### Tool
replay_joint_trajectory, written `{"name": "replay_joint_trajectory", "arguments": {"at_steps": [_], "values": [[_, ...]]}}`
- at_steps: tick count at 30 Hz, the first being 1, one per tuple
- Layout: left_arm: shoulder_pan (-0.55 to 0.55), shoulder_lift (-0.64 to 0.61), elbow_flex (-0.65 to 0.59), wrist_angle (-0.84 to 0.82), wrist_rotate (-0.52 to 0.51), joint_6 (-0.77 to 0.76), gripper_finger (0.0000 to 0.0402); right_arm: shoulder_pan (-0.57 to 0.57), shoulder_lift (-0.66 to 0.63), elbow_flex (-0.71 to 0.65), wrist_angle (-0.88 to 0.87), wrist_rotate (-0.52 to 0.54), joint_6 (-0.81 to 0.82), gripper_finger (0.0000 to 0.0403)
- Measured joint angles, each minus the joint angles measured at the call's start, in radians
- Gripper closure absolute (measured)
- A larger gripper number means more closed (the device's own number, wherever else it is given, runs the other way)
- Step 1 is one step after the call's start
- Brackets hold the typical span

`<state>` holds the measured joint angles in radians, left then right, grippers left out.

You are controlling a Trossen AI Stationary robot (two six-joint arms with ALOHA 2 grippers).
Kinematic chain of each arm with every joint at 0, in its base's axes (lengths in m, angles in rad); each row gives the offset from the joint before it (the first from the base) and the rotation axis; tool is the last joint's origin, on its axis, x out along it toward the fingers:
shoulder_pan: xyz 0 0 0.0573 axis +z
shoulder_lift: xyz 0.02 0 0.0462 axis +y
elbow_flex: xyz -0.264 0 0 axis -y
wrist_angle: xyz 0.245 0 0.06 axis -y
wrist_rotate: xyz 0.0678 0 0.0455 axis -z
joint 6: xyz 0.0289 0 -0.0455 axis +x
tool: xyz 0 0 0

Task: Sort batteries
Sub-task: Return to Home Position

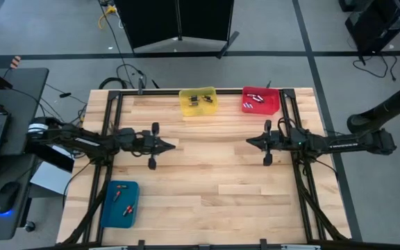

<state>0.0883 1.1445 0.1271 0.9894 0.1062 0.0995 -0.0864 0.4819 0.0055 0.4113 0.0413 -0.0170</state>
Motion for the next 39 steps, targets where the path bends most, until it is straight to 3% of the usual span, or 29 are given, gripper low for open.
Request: {"name": "replay_joint_trajectory", "arguments": {"at_steps": [9,14,18,24,33,39], "values": [[0.0,-0.247,-0.029,-0.268,0.0,-0.002,0.0396,0.0,-0.023,0.0,-0.03,0.007,-0.002,0.0398],[0.0,-0.409,-0.113,-0.268,0.0,0.0,0.0396,-0.002,-0.041,0.0,-0.036,0.01,-0.01,0.0398],[0.004,-0.558,-0.118,-0.414,0.001,-0.021,0.0396,-0.002,-0.079,0.0,-0.075,0.01,-0.009,0.0398],[0.005,-0.77,-0.118,-0.668,0.019,-0.024,0.0396,-0.017,-0.188,0.0,-0.216,0.005,0.017,0.0398],[0.045,-1.144,-0.119,-0.977,-0.092,-0.026,0.0392,-0.044,-0.429,0.001,-0.395,-0.031,0.003,0.0398],[0.065,-1.137,-0.114,-0.992,-0.118,-0.023,0.0392,-0.057,-0.478,0.001,-0.398,-0.043,-0.041,0.0398]]}}
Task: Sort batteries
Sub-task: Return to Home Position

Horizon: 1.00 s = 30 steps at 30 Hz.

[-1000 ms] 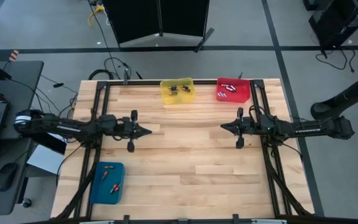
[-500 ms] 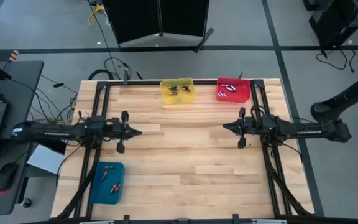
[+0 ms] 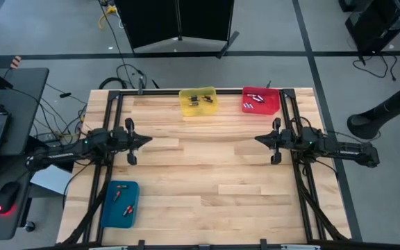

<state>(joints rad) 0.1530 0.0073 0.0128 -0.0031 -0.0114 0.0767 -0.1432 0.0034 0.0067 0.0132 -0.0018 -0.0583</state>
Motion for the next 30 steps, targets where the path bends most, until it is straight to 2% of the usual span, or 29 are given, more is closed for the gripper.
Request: {"name": "replay_joint_trajectory", "arguments": {"at_steps": [10,14,16,17,25,30], "values": [[0.006,-0.005,0.0,-0.003,-0.03,0.024,0.0392,-0.043,-0.002,0.02,-0.049,0.004,0.021,0.0398],[0.012,-0.008,0.0,-0.004,-0.033,0.02,0.0392,-0.043,-0.001,0.03,-0.071,0.068,0.012,0.0398],[0.012,-0.007,0.0,-0.004,-0.033,0.019,0.0392,-0.043,-0.001,0.016,-0.024,0.098,-0.008,0.0398],[0.012,-0.008,-0.002,0.003,-0.037,0.019,0.0392,-0.043,-0.001,-0.001,0.021,0.099,-0.029,0.0398],[0.012,-0.006,-0.005,0.008,-0.043,0.018,0.0392,-0.065,0.0,0.0,0.01,0.051,-0.024,0.0398],[0.012,-0.006,-0.005,0.008,-0.043,0.002,0.0392,-0.082,0.002,0.0,0.022,0.124,-0.047,0.0397]]}}
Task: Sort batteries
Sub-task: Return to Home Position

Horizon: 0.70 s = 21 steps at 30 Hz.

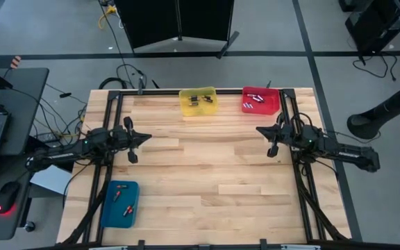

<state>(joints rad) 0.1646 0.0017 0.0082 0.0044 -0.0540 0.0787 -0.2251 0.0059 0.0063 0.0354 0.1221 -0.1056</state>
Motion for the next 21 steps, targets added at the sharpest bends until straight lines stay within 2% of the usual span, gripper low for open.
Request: {"name": "replay_joint_trajectory", "arguments": {"at_steps": [9,21], "values": [[0.0,0.0,-0.001,0.004,0.0,-0.003,0.0392,-0.031,0.0,0.0,0.003,0.015,-0.029,0.0371],[0.0,0.0,-0.001,0.077,-0.005,-0.005,0.0392,-0.032,0.0,0.0,0.003,0.014,-0.025,0.0376]]}}
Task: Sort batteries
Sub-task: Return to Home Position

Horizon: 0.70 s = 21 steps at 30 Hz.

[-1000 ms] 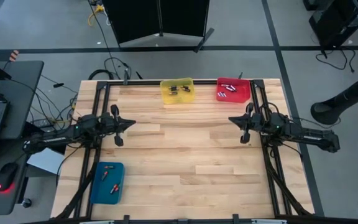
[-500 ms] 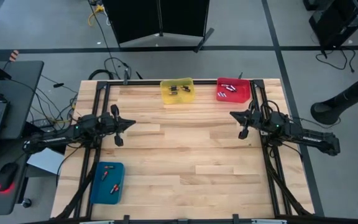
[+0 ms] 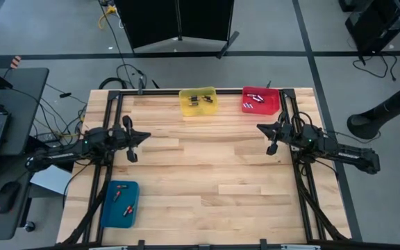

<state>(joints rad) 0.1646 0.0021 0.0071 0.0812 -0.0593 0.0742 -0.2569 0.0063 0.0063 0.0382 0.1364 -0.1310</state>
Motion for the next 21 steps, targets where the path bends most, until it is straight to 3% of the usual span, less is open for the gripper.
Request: {"name": "replay_joint_trajectory", "arguments": {"at_steps": [21], "values": [[0.0,0.0,0.0,0.01,0.001,0.0,0.0392,0.0,0.0,0.0,0.0,-0.003,0.0,0.0374]]}}
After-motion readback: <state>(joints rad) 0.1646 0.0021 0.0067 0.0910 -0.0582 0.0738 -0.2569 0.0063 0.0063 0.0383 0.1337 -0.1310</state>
